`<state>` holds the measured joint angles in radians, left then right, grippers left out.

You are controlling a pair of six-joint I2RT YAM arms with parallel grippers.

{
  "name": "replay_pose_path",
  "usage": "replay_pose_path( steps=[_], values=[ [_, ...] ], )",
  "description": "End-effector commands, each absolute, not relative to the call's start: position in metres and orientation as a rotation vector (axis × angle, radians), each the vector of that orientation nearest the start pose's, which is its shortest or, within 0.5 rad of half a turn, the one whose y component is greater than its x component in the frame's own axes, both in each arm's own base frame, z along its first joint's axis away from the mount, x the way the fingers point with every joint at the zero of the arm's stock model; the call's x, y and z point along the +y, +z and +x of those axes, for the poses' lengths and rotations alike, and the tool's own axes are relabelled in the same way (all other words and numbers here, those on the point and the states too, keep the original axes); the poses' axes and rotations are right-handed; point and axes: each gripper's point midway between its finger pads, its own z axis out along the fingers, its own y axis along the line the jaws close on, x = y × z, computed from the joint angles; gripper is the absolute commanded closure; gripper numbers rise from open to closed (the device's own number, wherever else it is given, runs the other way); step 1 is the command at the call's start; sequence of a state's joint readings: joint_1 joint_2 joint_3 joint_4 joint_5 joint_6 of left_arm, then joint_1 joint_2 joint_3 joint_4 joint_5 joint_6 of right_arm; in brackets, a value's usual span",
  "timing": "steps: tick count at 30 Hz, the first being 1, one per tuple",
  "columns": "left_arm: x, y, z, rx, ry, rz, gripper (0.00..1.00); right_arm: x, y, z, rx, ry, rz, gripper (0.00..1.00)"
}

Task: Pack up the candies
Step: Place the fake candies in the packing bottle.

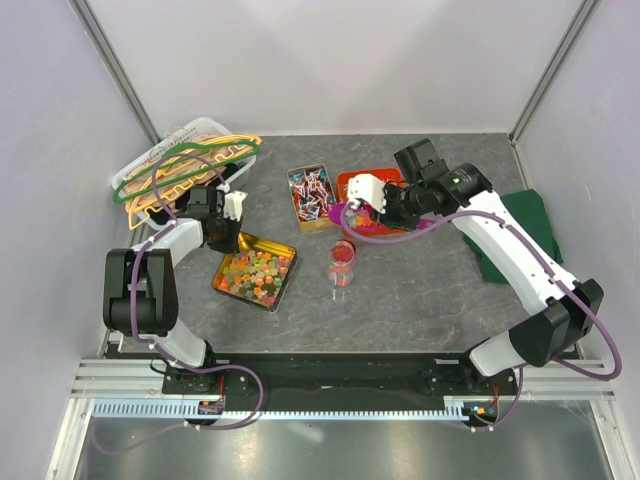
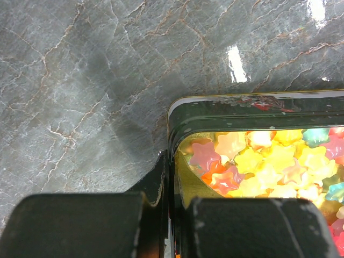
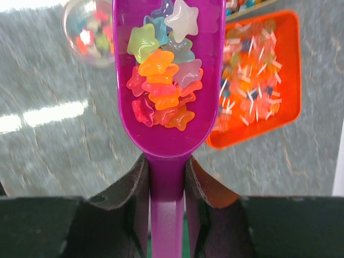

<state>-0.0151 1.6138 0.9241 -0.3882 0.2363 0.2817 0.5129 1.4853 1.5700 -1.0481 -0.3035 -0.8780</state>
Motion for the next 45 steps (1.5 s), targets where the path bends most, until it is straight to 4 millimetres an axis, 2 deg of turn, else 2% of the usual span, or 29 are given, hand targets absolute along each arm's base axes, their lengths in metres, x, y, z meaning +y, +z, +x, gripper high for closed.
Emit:
replay_pose_path(
  steps=[1, 8, 12, 18, 22, 34, 45],
  values=[
    [-0.038, 0.052, 0.354, 2.505, -0.235, 0.443, 0.98, 0.175, 0.240, 0.295, 1.812, 0.047, -1.831, 1.00],
    [-0.037, 0.053, 0.354, 2.503, -0.234, 0.439, 0.98, 0.174, 0.225, 0.277, 1.821, -0.094, -1.992, 1.00],
    [-0.037, 0.053, 0.354, 2.501, -0.236, 0.440, 0.98, 0.171, 0.225, 0.278, 1.830, -0.169, -2.034, 1.00],
    [-0.037, 0.055, 0.353, 2.495, -0.241, 0.438, 0.98, 0.164, 0.212, 0.277, 1.861, -0.238, -2.106, 1.00],
    [-0.038, 0.056, 0.354, 2.489, -0.245, 0.442, 0.98, 0.169, 0.210, 0.275, 1.848, -0.260, -2.131, 1.00],
    [-0.038, 0.054, 0.353, 2.491, -0.251, 0.441, 0.98, 0.172, 0.212, 0.277, 1.826, -0.407, -2.205, 1.00],
    [-0.039, 0.054, 0.354, 2.489, -0.256, 0.443, 0.98, 0.177, 0.222, 0.281, 1.802, -0.448, -2.214, 1.00]
  ],
)
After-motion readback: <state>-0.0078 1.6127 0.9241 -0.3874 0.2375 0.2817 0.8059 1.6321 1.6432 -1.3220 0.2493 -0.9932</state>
